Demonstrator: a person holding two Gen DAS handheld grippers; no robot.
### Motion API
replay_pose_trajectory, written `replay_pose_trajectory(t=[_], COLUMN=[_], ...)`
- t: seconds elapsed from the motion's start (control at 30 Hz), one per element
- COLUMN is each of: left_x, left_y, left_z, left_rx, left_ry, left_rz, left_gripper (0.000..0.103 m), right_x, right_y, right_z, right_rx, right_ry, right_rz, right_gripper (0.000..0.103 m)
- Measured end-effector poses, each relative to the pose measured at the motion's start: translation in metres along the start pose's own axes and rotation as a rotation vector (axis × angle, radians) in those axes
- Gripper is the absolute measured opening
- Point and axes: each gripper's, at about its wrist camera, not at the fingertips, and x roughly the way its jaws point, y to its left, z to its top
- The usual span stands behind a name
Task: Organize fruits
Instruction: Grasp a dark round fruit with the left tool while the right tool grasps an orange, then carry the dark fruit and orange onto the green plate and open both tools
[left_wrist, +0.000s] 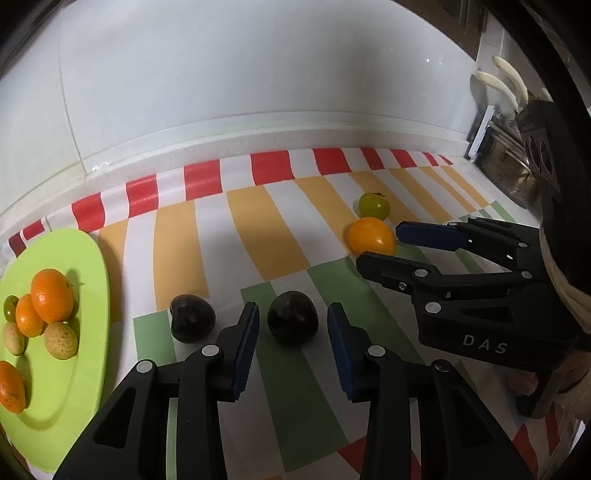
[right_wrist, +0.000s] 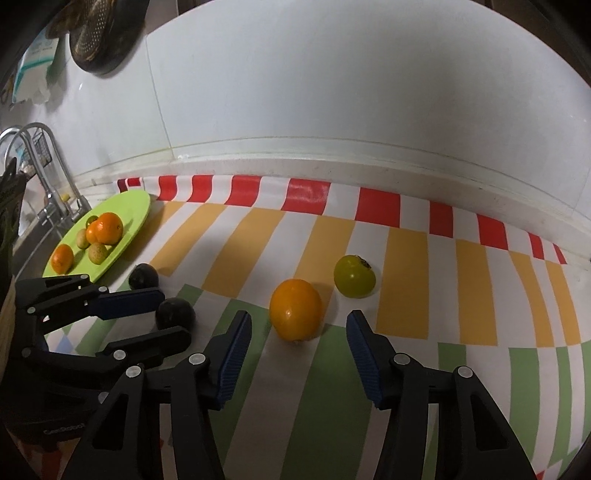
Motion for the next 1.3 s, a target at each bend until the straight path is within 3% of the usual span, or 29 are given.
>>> replay_pose_trajectory(t=[0.2,0.33,0.87,1.3], left_x=[0.004,0.001,-0.048,-0.112], left_y=[0.002,0.003,0.003,0.009], left_z=[0.002,0.004,0.004,-0.016], left_rx=[-0.013,-0.023,-0.025,-0.077], left_ry=[0.012,0.001,-0.093,-0.173], left_rz=[-0.008,-0.004,0.026,0.066], left_gripper=[0.028,0.028,0.028,0.028], right_x=[0.009,0.011,-0.042,-0.093], right_y=[-0.005,-0.004,0.015,0.054], right_z=[0.005,0.005,0.006,0.006], right_rx=[0.023,0.018,0.015,0.001], right_ry=[0.025,0.037,-0.058,-0.118], right_rz=[0.016,0.017,0.0,0.047], right_gripper=[0.047,0.033,0.033,0.033])
